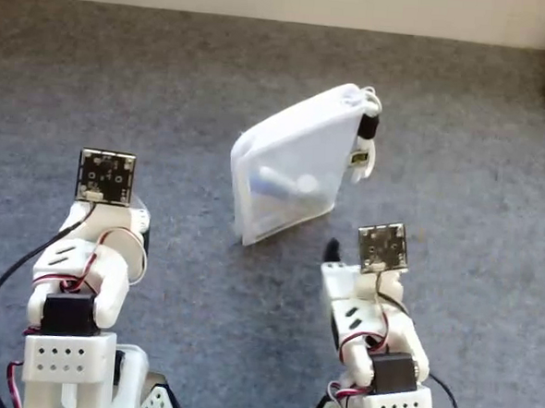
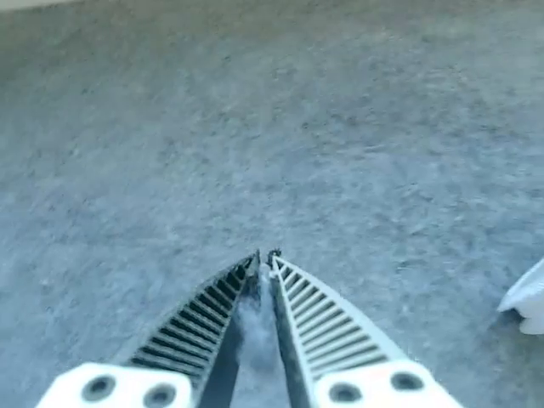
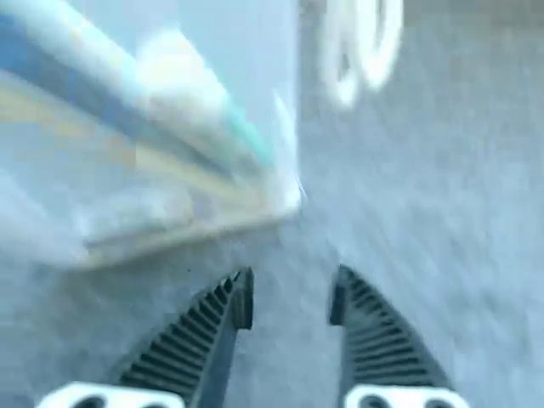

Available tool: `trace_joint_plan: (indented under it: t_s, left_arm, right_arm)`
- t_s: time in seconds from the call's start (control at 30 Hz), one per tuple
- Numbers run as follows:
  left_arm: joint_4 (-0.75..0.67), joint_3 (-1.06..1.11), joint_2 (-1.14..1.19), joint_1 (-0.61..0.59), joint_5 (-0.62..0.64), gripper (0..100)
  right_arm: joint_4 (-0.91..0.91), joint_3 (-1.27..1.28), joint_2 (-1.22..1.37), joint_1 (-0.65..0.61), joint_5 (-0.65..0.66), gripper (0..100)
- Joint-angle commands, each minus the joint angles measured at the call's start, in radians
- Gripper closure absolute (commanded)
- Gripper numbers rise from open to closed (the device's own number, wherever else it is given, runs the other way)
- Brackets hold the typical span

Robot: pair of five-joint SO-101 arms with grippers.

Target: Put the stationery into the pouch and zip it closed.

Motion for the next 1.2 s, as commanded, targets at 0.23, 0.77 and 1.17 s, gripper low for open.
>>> trace_joint_plan:
  t_s: [0.23,0.77,1.17]
  left_arm:
    - [-0.021,0.097,-0.015,-0.216,0.011,97]
    - [-0.018,0.214,-0.015,-0.208,0.012,97]
    - [-0.02,0.226,-0.015,-0.209,0.012,97]
  right_arm:
    - [-0.483,0.101,0.008,-0.278,-0.041,98.4]
    - [-0.59,0.119,0.013,-0.331,-0.046,98.1]
    - [-0.495,-0.097,0.114,-0.337,-0.049,98.3]
